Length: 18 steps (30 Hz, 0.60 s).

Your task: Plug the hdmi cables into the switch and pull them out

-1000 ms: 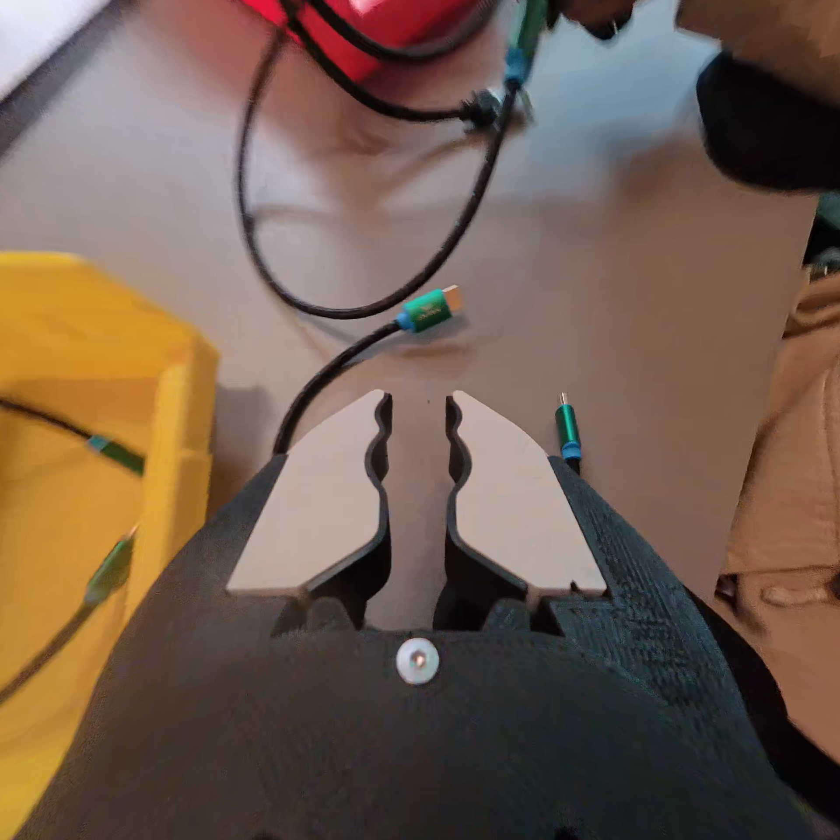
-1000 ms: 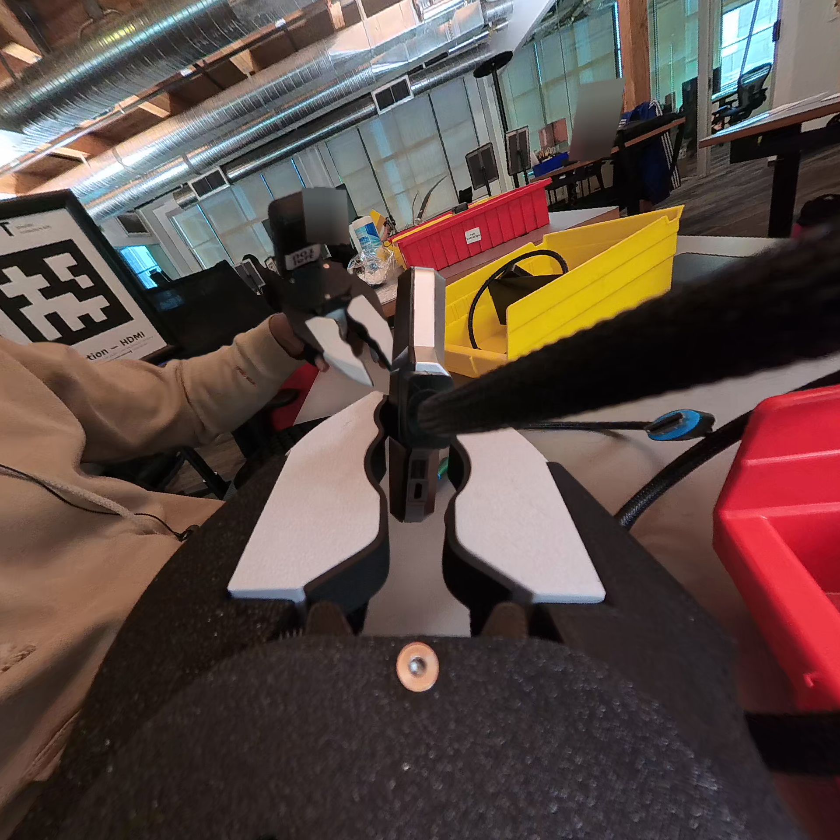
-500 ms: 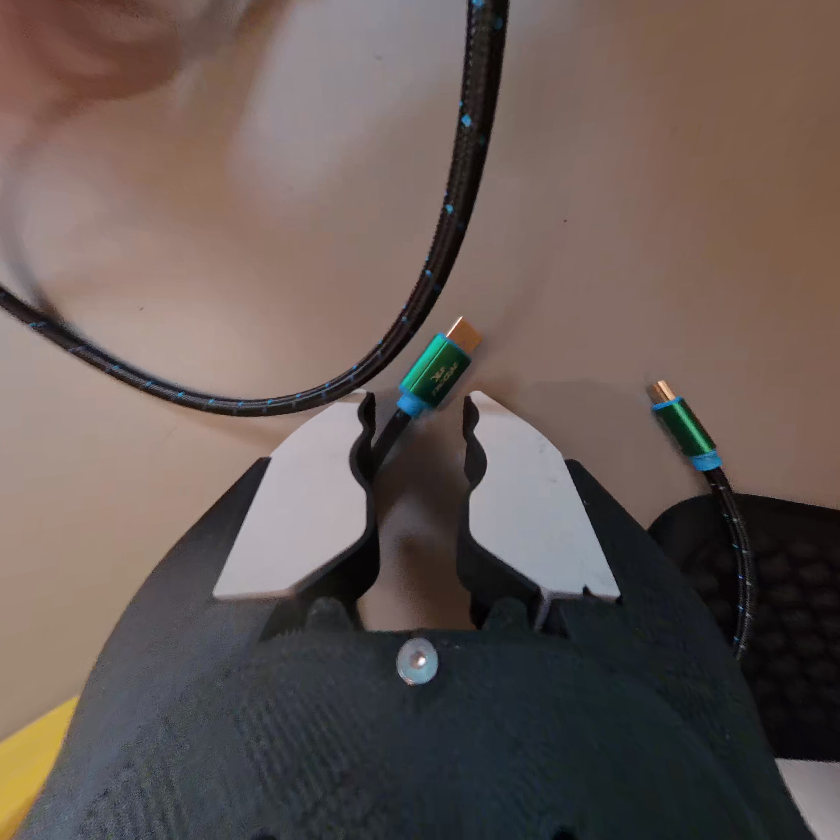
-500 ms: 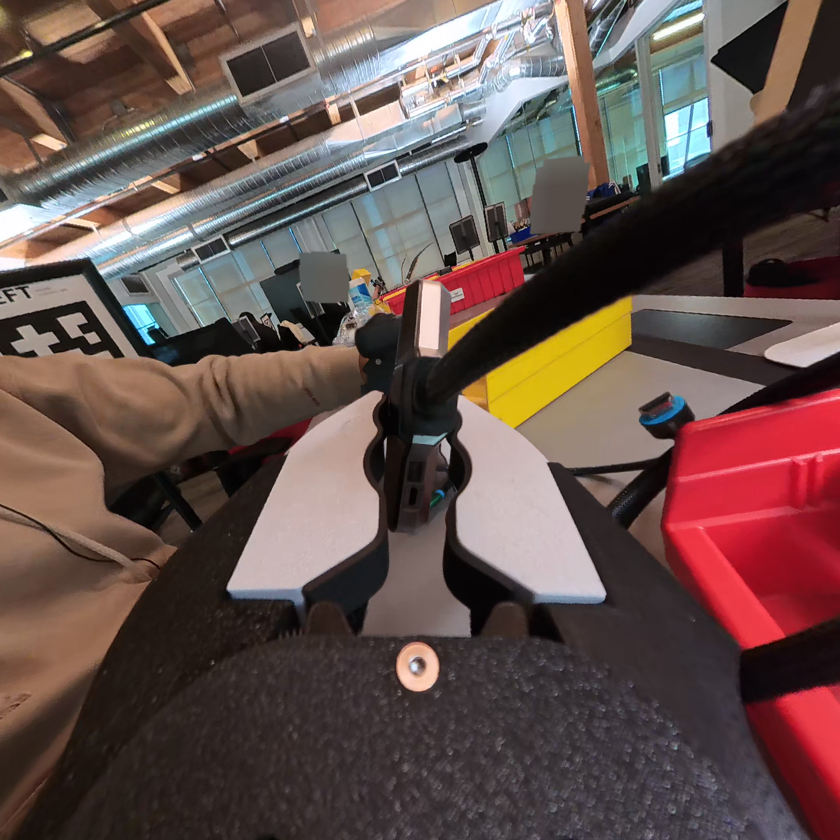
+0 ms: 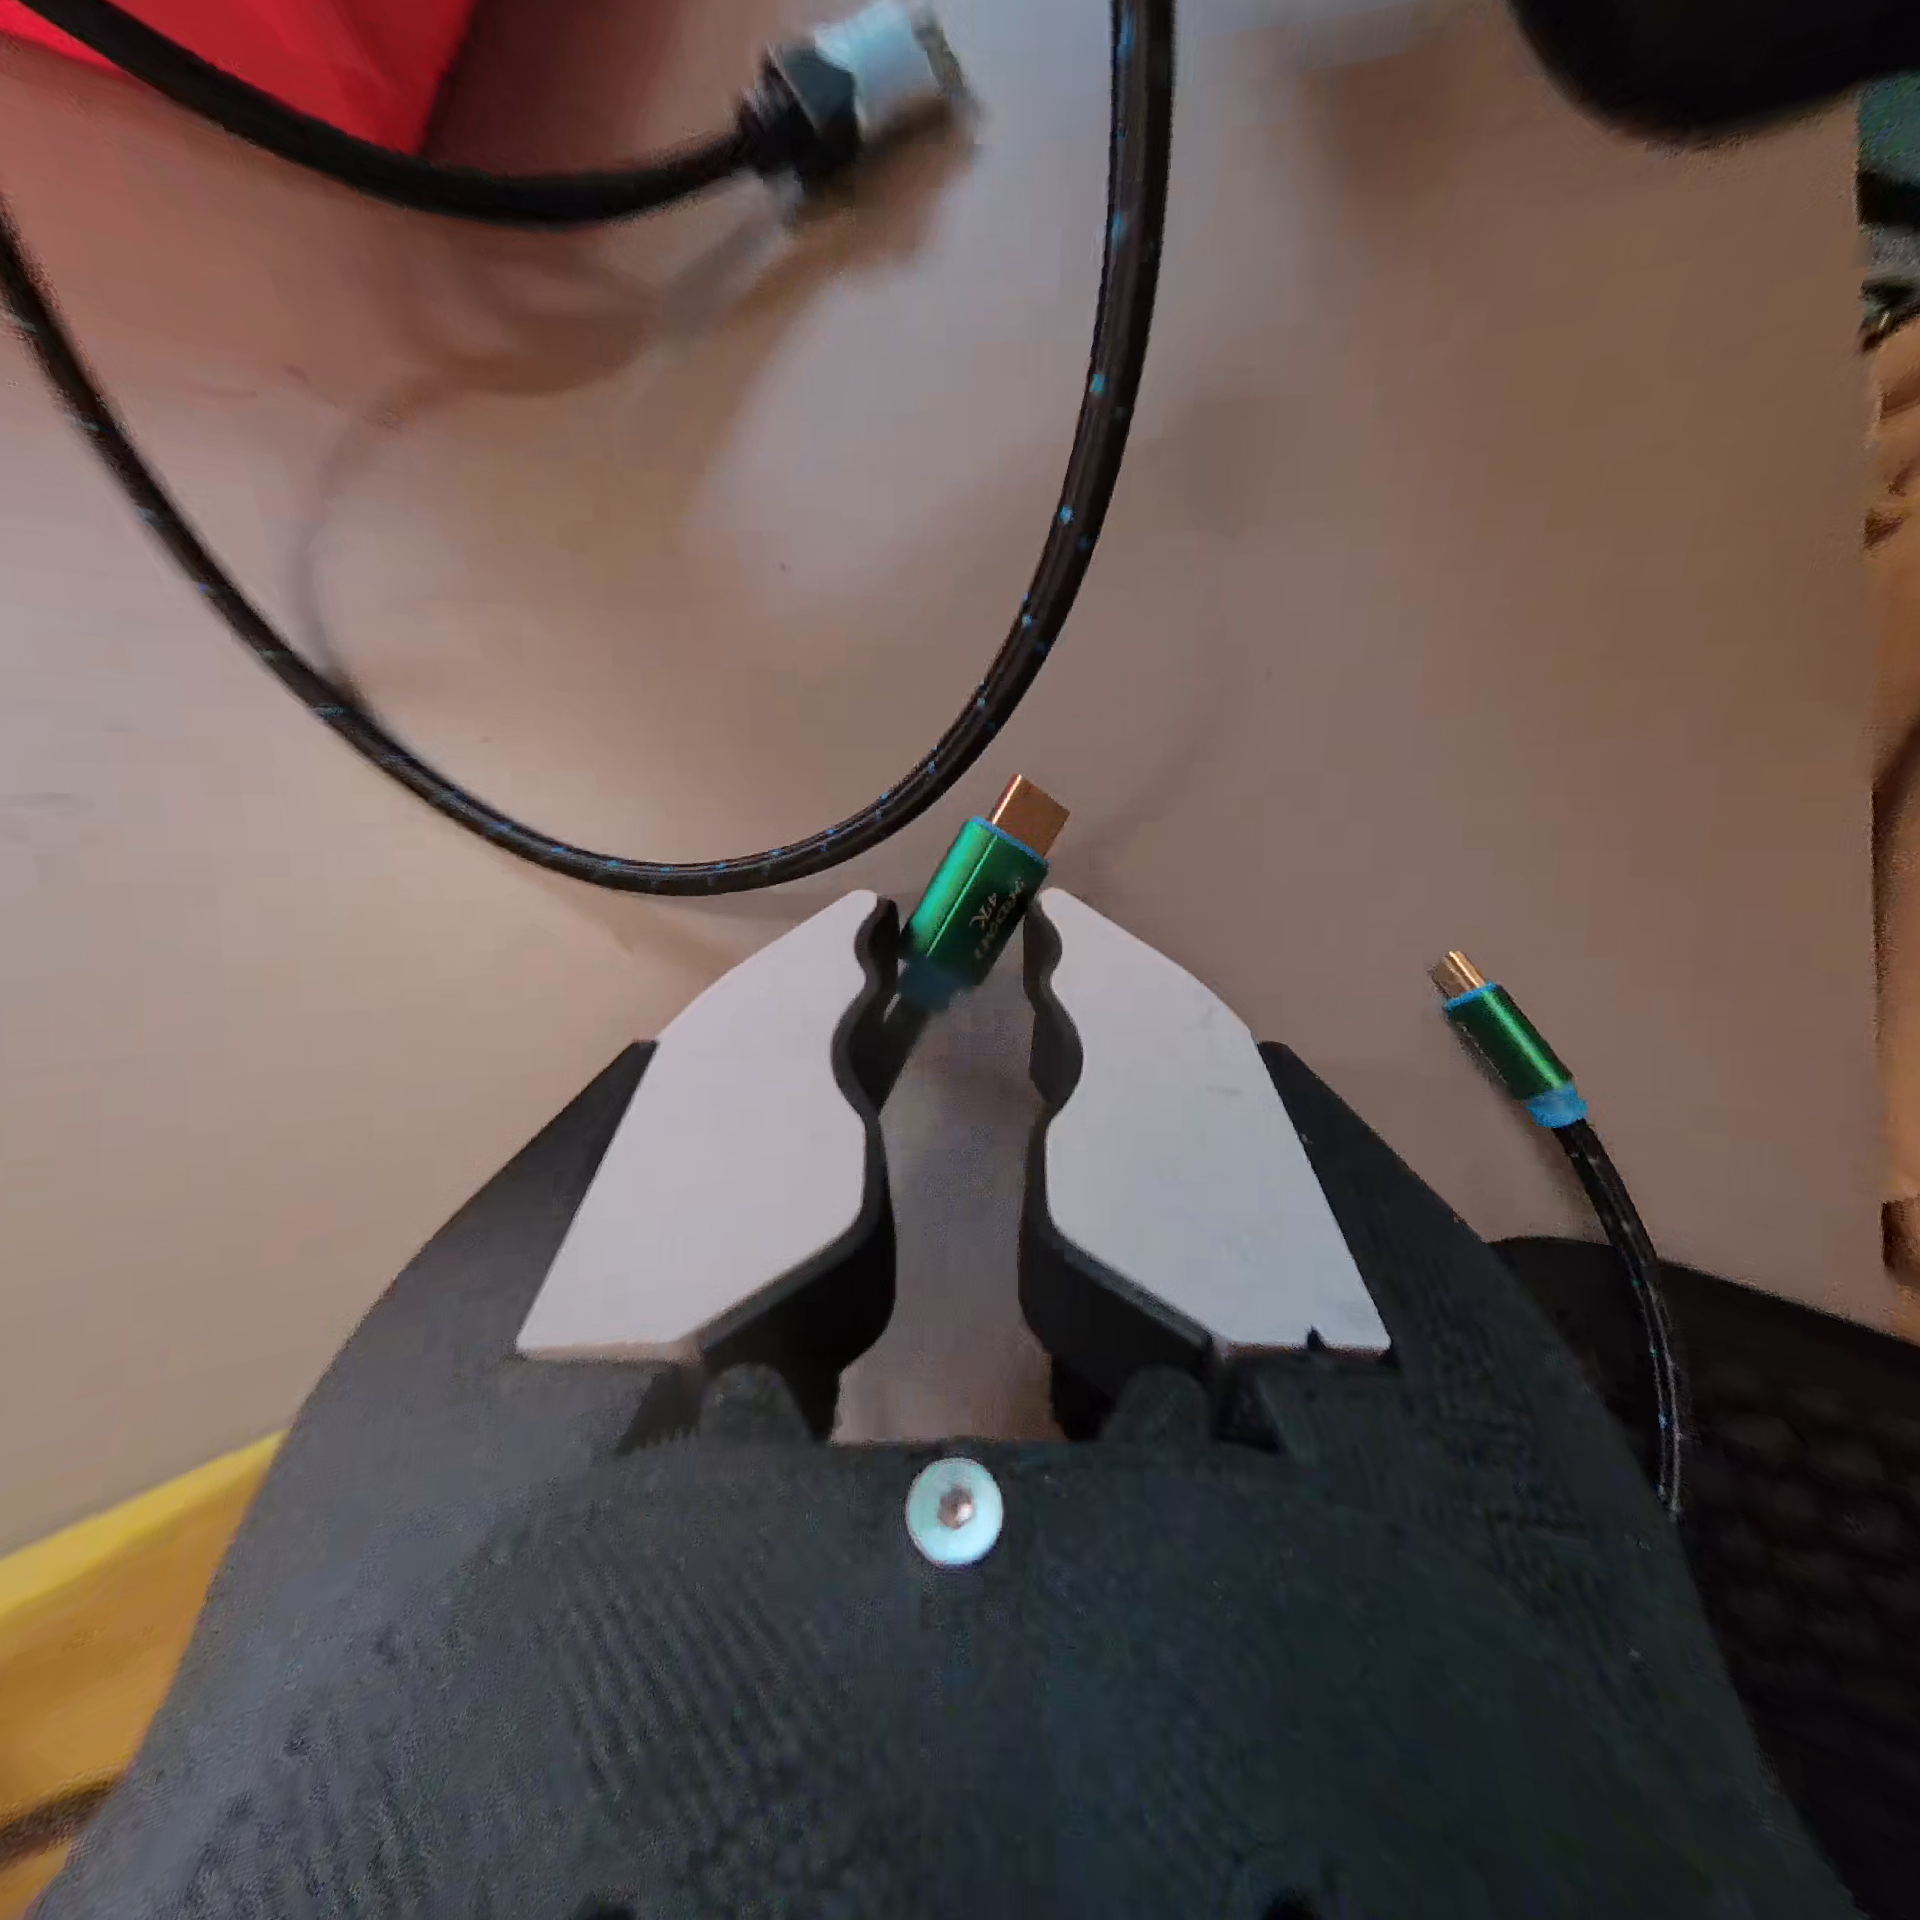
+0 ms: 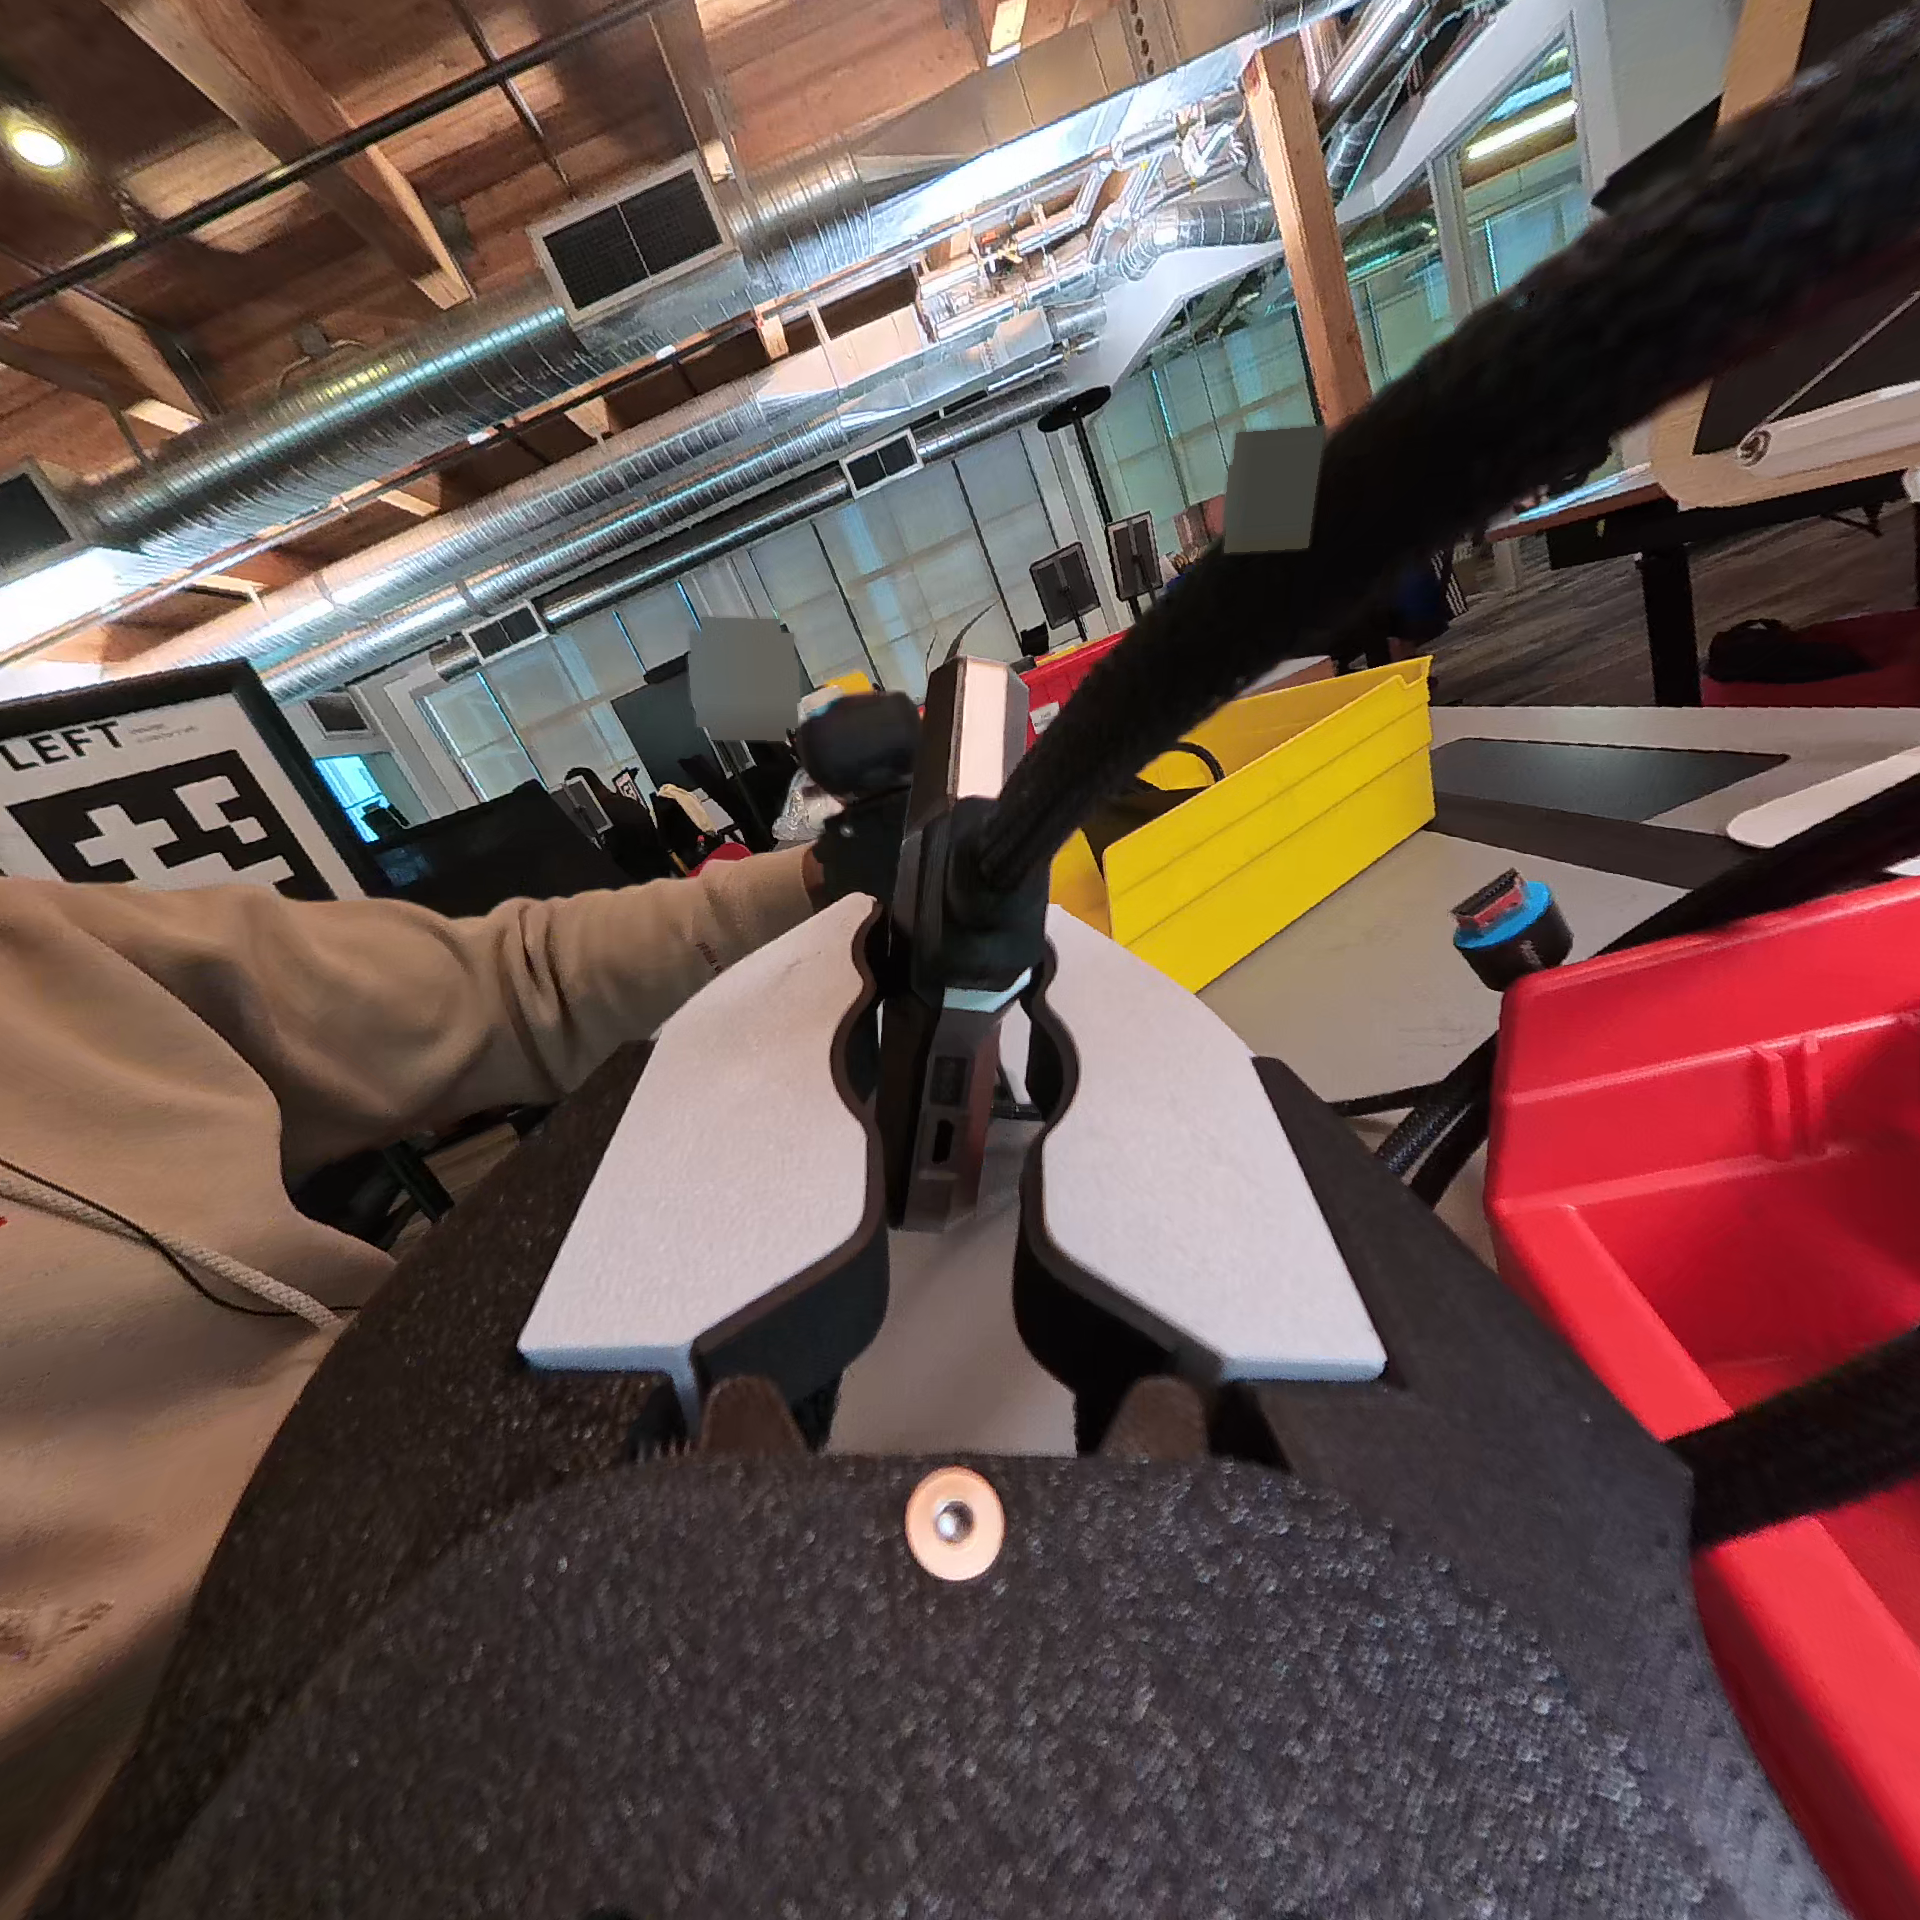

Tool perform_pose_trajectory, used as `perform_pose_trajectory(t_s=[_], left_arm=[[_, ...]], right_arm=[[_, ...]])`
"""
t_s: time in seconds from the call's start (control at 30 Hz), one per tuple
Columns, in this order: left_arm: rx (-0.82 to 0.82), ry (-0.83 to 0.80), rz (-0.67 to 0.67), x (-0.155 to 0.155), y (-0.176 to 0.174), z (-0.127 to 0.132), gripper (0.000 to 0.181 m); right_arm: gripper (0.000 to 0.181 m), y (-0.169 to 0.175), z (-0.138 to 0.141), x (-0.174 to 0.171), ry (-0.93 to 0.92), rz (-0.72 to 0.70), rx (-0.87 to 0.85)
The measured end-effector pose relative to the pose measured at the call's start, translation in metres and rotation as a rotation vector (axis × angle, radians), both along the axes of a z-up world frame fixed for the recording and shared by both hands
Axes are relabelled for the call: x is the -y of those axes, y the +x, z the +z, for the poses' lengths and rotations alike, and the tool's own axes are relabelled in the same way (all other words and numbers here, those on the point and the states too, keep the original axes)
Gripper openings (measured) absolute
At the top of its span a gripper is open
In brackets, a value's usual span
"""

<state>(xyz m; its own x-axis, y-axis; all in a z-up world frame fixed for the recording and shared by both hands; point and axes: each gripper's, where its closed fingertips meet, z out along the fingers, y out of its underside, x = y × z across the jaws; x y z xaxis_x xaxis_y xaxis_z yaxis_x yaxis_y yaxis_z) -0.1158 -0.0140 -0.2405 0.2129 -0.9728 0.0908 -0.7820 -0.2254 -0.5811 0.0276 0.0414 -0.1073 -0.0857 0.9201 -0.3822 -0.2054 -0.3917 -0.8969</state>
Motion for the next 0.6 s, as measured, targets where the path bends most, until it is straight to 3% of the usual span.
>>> perform_pose_trajectory(t_s=[0.03,0.17,0.33,0.47,0.6], left_arm=[[0.028,0.021,0.022,0.0,-0.001,0.011,0.023],[0.149,0.118,0.132,-0.002,-0.012,0.059,0.021],[0.295,0.144,0.235,0.001,-0.01,0.106,0.013],[0.38,0.111,0.238,0.002,0.017,0.119,0.012],[0.451,0.043,0.209,0.001,0.052,0.113,0.012]], right_arm=[[0.024,0.0,0.001,-0.001,-0.005,-0.003,-0.006],[0.023,0.003,0.005,0.001,-0.037,0.025,-0.038],[0.022,-0.006,-0.007,0.023,-0.009,0.155,0.075],[0.022,-0.013,-0.009,0.028,-0.011,0.165,0.08],[0.023,-0.014,-0.006,0.02,-0.05,0.123,0.028]])
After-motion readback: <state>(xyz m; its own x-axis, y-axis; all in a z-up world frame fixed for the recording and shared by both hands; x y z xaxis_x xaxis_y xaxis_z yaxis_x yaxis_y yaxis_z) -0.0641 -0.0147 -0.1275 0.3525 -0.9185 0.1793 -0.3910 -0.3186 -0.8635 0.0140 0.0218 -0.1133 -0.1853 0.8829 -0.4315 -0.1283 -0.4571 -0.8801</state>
